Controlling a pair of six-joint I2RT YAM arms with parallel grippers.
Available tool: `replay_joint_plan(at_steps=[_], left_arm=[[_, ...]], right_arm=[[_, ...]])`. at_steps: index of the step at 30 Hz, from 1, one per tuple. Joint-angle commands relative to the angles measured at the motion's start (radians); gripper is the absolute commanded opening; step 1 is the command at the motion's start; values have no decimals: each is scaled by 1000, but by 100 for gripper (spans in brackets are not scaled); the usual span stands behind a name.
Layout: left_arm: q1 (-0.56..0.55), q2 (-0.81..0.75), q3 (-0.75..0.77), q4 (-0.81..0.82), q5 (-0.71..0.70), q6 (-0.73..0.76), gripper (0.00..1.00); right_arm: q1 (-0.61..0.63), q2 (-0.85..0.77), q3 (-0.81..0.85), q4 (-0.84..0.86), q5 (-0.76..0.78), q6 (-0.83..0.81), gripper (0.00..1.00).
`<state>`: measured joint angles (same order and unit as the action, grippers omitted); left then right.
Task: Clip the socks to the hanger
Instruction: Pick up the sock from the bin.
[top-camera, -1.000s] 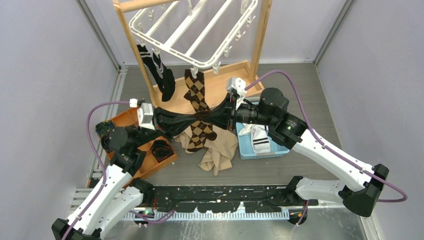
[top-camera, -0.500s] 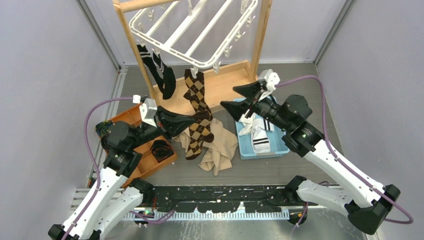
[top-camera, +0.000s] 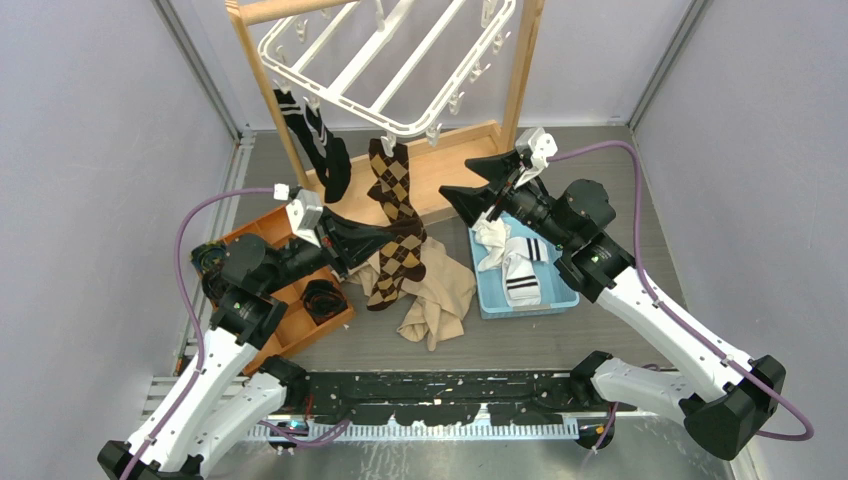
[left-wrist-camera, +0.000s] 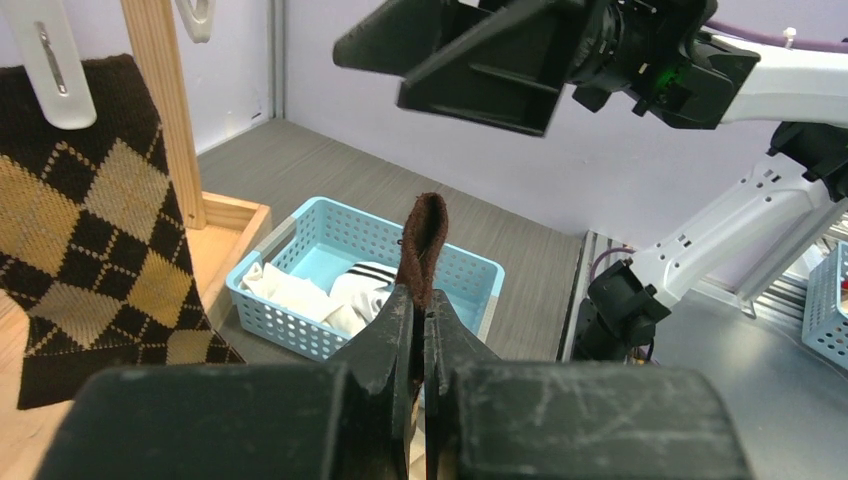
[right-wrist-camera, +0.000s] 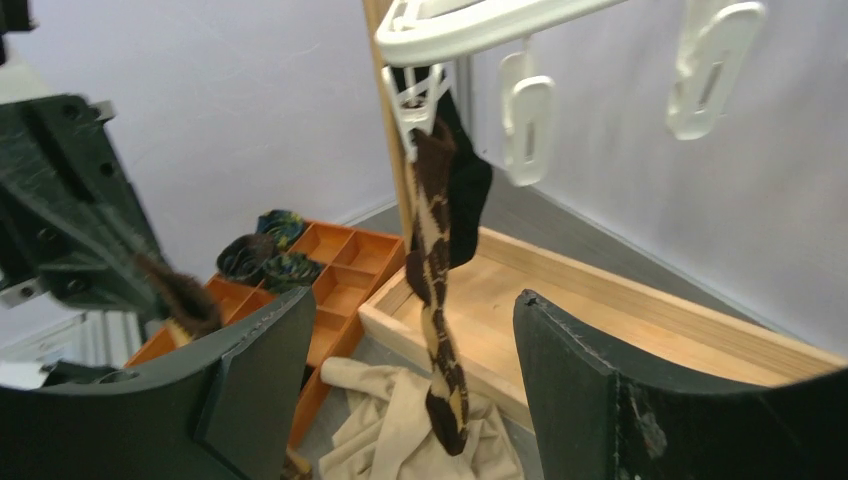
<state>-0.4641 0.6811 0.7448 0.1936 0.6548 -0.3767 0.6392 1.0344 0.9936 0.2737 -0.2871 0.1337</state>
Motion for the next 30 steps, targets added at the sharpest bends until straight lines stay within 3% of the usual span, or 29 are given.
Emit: replay_joint_plan(at_steps=[1, 13, 25, 30], left_arm=[[4, 18, 67, 15, -43, 12, 0], [4, 98, 97, 110, -1, -30, 0], [-11, 112, 104, 185, -3, -119, 0], [-13, 113, 103, 234, -29, -169, 0]], right_arm=[[-5, -23, 79, -121, -154, -3, 77], [47, -14, 62, -226, -278, -139, 80], [77, 54, -2, 38, -302, -164, 78], [78, 81, 14, 138, -348, -113, 67]])
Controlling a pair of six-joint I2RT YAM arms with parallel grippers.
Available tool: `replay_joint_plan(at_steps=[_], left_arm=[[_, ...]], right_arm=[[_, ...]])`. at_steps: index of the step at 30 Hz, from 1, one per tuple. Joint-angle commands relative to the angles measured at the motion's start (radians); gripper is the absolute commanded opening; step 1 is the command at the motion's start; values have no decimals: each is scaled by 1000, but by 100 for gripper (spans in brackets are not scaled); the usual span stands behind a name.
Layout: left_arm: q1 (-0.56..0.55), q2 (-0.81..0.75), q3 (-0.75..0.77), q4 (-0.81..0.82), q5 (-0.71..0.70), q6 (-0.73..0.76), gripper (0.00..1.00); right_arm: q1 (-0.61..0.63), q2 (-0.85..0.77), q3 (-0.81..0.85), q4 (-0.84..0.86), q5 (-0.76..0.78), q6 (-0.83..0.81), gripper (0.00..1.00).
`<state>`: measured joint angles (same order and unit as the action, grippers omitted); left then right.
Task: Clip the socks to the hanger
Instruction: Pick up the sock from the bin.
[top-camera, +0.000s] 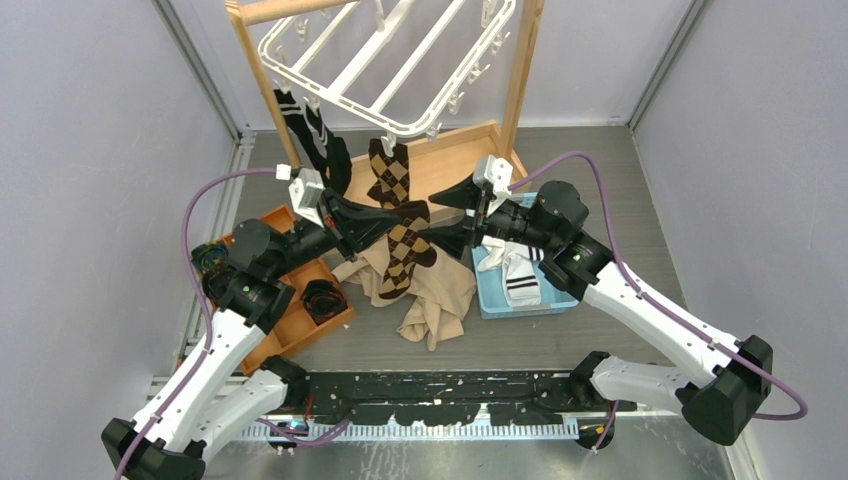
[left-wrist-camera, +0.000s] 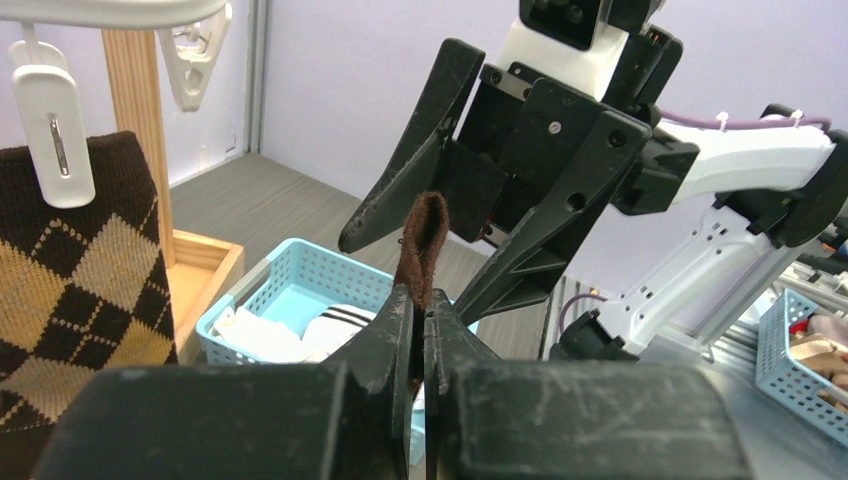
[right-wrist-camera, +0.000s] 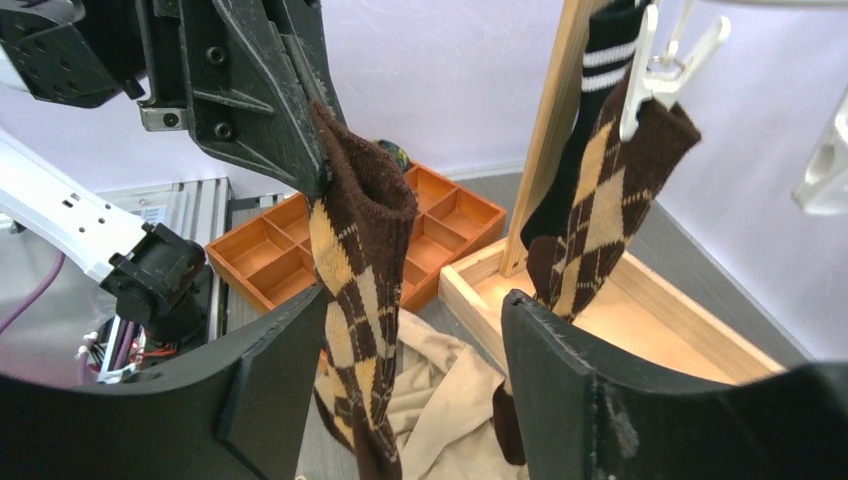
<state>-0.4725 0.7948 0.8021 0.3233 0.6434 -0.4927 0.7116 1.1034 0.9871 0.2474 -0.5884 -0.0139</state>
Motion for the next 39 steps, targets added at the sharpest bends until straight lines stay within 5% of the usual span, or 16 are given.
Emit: replay_joint_plan(at_steps=[1, 9, 18, 21, 32, 39], left_arm=[[-5, 1, 45, 117, -26, -64, 0], [-5, 23, 59, 186, -50, -126, 0], [-5, 56, 76, 219, -42, -155, 0], [-5, 47, 65, 204, -54, -143, 5], [-5, -74, -30, 109, -181, 50, 98], [-15, 72, -21, 327, -157, -13, 100]], right_arm=[[7, 16, 23, 186, -56, 62, 65], [10, 30, 59, 251, -92, 134, 48], [10, 36, 79, 284, -82, 192, 3], [10, 21, 78, 254, -60, 193, 1], [-9, -141, 65, -163, 206, 20, 1], [-97, -174, 27, -159, 228, 42, 1]])
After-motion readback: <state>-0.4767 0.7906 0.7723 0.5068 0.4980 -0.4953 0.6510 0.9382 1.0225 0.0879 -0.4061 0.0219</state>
